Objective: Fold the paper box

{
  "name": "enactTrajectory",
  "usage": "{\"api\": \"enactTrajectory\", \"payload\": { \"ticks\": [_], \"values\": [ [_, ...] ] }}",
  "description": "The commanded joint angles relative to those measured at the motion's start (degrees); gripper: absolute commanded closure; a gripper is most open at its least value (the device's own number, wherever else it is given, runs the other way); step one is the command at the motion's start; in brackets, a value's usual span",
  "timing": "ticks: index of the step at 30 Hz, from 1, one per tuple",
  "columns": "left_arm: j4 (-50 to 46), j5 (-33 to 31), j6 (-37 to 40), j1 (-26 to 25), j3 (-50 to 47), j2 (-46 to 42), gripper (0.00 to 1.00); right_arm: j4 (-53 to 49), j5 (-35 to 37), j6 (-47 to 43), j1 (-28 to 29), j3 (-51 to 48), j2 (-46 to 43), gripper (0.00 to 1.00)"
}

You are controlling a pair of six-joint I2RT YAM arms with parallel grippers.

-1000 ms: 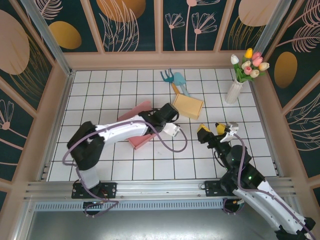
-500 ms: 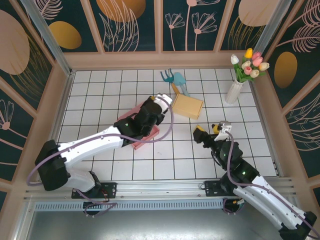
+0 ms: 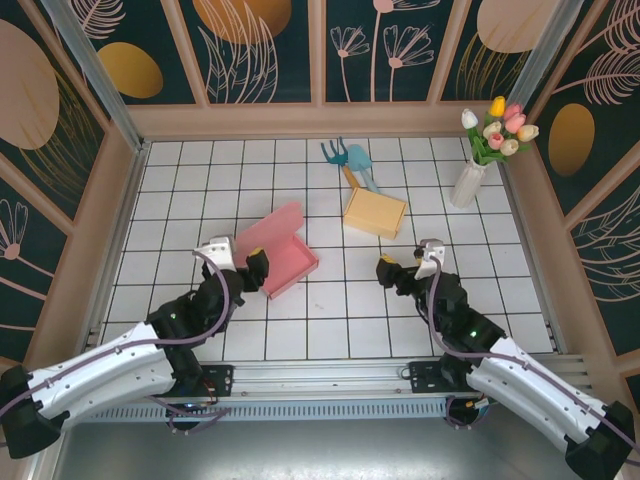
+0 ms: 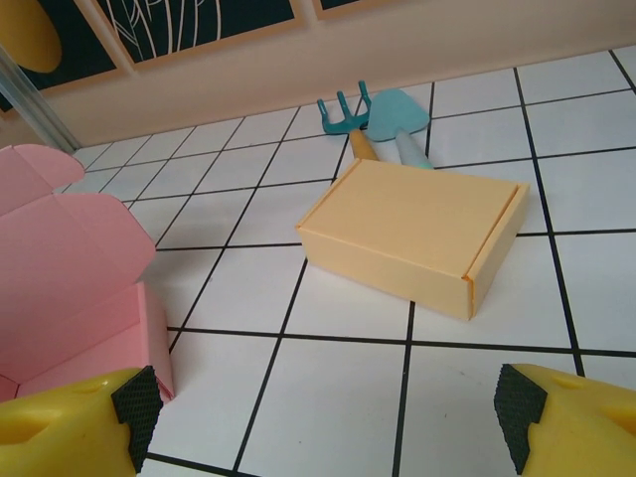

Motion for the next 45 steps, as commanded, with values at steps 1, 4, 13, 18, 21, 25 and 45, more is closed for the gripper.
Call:
{"api": "enactTrajectory", "payload": {
  "ticks": [1,4,13,18,21,25,45],
  "values": [
    [3.74,0.30,-3.19,0.92,-1.65,0.71,0.21,2.87,-0.35,-1.31,-0.22,-0.37,0.91,0.10],
    [4.90,-0.21,-2.88,4.41,-2.86,3.24,0.17,3.70,-0.62,-1.75,-0.26,-0.63,1.41,0.10],
    [20.23,10.94,12.86,13.27,-7.58,5.68,0.17,4.96,-1.97,-2.29,-0.26,-0.99,3.28,0.11],
    [21.85,12.82,18.85,13.28,-6.16,10.06,0.27,5.09,-2.74,-2.38,-0.26,-0.66,4.52,0.11],
    [20.46,11.27,17.63,13.25,-5.35,13.07,0.30,5.14,-2.90,-2.38,-0.26,-0.70,4.87,0.11],
    [21.24,8.63,16.51,13.26,-5.72,16.16,0.34,5.14,-3.18,-2.38,-0.28,-0.64,4.91,0.11],
    [31.45,37.00,23.35,13.24,-6.38,17.49,1.00,8.92,-4.77,-5.75,-0.35,-1.17,6.66,0.10]
  ]
}}
